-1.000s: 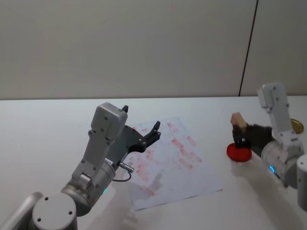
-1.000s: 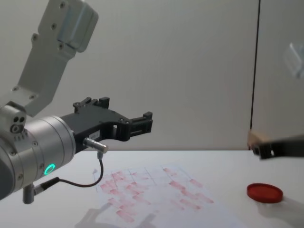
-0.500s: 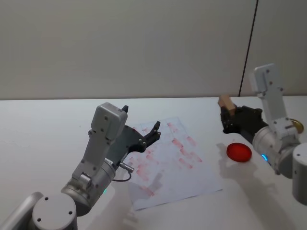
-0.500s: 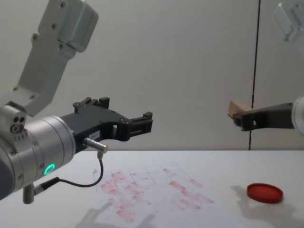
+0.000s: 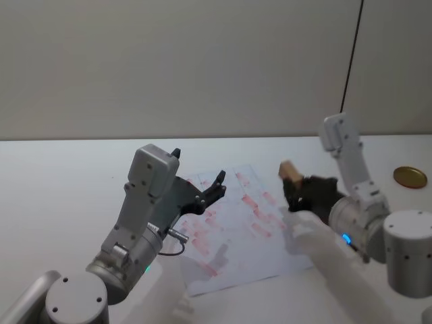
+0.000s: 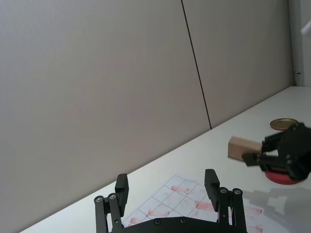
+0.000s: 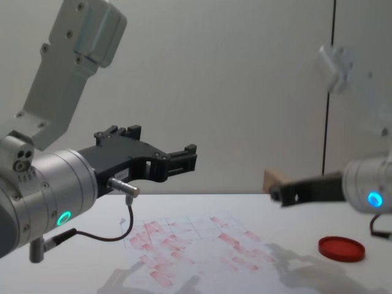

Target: Use the one hand to pick up the stamp and affix it onto the A4 paper.

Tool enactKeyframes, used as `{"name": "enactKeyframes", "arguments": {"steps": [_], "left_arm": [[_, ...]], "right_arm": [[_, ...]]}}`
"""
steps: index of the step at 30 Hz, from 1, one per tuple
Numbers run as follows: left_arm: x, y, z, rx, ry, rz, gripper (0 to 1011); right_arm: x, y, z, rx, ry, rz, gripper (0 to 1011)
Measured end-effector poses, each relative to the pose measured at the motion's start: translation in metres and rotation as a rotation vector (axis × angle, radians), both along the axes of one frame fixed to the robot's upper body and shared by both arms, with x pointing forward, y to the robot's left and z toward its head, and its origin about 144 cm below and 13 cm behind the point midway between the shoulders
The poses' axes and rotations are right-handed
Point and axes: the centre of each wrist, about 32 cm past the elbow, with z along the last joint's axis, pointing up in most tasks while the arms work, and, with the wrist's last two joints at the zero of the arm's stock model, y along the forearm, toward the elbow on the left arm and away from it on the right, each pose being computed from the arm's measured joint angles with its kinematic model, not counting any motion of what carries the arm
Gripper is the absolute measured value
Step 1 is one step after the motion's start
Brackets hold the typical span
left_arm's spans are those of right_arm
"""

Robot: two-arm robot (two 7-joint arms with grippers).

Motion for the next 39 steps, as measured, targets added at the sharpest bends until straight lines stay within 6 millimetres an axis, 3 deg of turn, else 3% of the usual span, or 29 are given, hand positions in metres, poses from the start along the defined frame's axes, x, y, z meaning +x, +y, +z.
{"name": "enactKeyframes", "arguments": {"steps": [18,39], "left_arm": [[0.0,0.0,0.0,0.0,0.0,0.0,993],[0.0,0.0,0.0,0.0,0.0,0.0,993]], "right_arm": [[0.008,0.018,-0.043,-0.013,0.182,0.097,232],[0.009,0.017,-0.058,-0.012,0.237,0.103,229]]}}
